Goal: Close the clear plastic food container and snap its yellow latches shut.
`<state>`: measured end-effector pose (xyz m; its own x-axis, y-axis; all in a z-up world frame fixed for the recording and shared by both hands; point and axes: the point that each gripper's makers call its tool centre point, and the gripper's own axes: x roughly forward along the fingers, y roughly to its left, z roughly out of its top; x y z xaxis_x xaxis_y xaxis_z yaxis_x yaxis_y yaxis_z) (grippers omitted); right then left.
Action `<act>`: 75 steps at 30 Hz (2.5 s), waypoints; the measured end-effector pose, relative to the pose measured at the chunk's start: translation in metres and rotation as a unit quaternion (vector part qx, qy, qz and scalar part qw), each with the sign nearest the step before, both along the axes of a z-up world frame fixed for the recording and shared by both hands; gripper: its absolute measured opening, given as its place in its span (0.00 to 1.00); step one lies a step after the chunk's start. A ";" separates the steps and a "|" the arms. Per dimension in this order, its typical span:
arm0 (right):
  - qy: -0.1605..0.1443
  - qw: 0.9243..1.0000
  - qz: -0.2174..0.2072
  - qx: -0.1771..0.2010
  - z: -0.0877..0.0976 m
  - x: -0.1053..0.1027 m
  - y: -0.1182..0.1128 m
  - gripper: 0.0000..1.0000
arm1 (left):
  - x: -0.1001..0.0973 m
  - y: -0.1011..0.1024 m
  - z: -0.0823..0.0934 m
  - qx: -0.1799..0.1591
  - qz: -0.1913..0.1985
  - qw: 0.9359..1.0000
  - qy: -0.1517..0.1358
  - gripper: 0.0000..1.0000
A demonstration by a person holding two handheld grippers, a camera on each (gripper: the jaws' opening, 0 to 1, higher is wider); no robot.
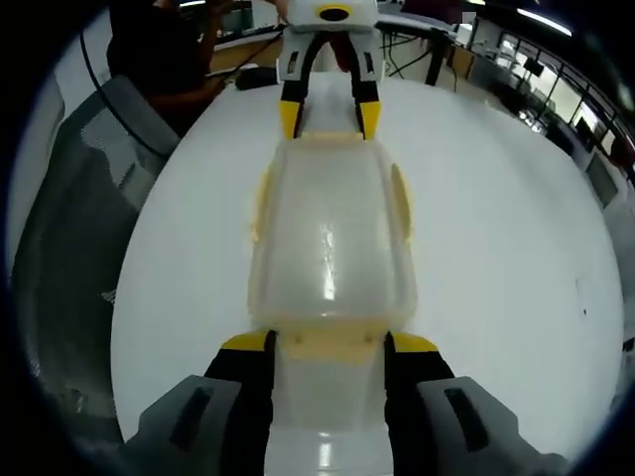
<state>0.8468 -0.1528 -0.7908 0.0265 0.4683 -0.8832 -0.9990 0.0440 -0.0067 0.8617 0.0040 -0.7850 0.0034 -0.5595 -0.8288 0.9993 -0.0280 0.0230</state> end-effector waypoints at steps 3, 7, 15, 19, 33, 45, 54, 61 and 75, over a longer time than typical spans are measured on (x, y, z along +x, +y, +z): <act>0.000 1.000 0.000 -0.002 0.000 0.001 0.000 0.38 | -0.001 0.000 0.000 0.003 -0.005 1.000 -0.001 0.38; -0.001 1.000 0.003 -0.002 0.000 0.000 0.001 0.38 | -0.001 0.002 0.000 0.006 -0.005 1.000 -0.001 0.34; 0.000 1.000 0.008 0.005 0.001 0.000 0.003 0.36 | -0.002 0.005 0.000 0.008 -0.001 1.000 0.000 0.34; -0.001 1.000 0.007 -0.005 0.002 0.001 0.006 0.36 | -0.001 0.006 0.001 0.016 0.009 1.000 0.006 0.33; -0.012 1.000 0.017 -0.019 0.037 -0.003 -0.003 0.36 | -0.010 0.002 0.044 0.025 0.014 1.000 0.001 0.33; -0.020 0.999 0.030 -0.009 0.086 -0.007 -0.020 0.36 | -0.014 -0.016 0.092 0.025 0.017 0.999 -0.013 0.33; -0.022 0.999 0.041 -0.012 0.107 -0.012 -0.044 0.36 | -0.023 -0.042 0.116 0.018 0.028 0.999 -0.012 0.33; -0.030 0.999 0.042 -0.016 0.110 -0.015 -0.071 0.36 | -0.026 -0.070 0.116 0.015 0.027 0.999 -0.026 0.33; -0.041 0.998 0.032 -0.017 0.104 -0.023 -0.118 0.36 | -0.026 -0.117 0.109 0.023 0.016 0.999 -0.043 0.33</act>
